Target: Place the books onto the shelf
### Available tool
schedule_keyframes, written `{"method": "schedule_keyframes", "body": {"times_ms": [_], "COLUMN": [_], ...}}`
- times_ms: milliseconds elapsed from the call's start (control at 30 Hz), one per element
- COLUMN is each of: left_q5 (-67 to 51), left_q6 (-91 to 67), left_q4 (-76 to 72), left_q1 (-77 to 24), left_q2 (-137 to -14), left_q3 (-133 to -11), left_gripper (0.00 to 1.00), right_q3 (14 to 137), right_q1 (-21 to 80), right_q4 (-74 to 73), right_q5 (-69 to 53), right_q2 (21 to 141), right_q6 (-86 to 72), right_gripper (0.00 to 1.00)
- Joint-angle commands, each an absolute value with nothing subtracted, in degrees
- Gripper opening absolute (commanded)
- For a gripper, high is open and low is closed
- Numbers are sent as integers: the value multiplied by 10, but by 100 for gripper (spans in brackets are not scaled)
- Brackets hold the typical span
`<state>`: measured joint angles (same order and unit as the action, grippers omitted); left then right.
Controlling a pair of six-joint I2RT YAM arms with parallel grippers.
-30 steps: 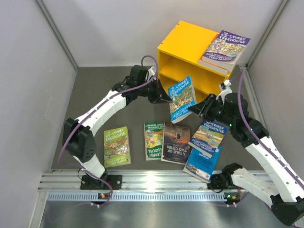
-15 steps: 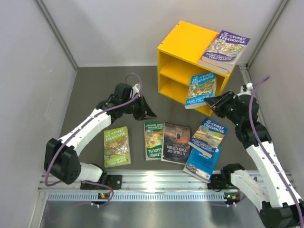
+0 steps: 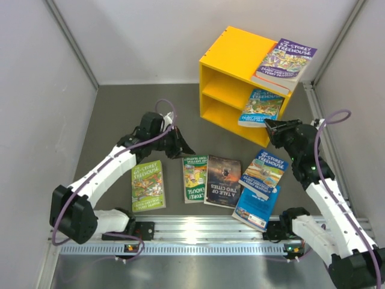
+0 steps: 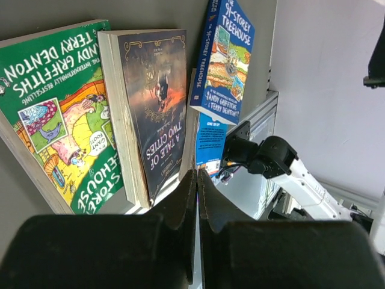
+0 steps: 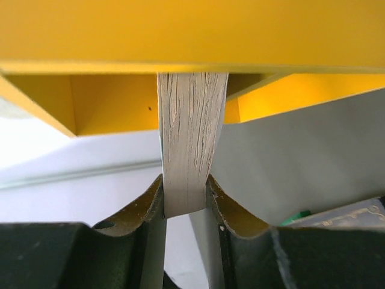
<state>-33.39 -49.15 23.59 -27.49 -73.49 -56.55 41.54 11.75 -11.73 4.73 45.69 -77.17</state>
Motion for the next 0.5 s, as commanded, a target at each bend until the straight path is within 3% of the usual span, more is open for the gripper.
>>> {"method": "schedule_keyframes", "body": {"times_ms": [0,467], "left_q5": [-342,-356], "left_q6": [-483,-479], "left_q4": [215,211], "left_q1": [-274,-272], "left_q2": [-700,-643], "left_q3": [-549,-493], "left_gripper": [7,5], "right_q3": [420,486], "right_q1": [111,122], "right_q4": [-44,-30], "right_q5": [155,239], "right_q2": [464,587], "right_q6": [-852,-887], "right_gripper": [0,0]}}
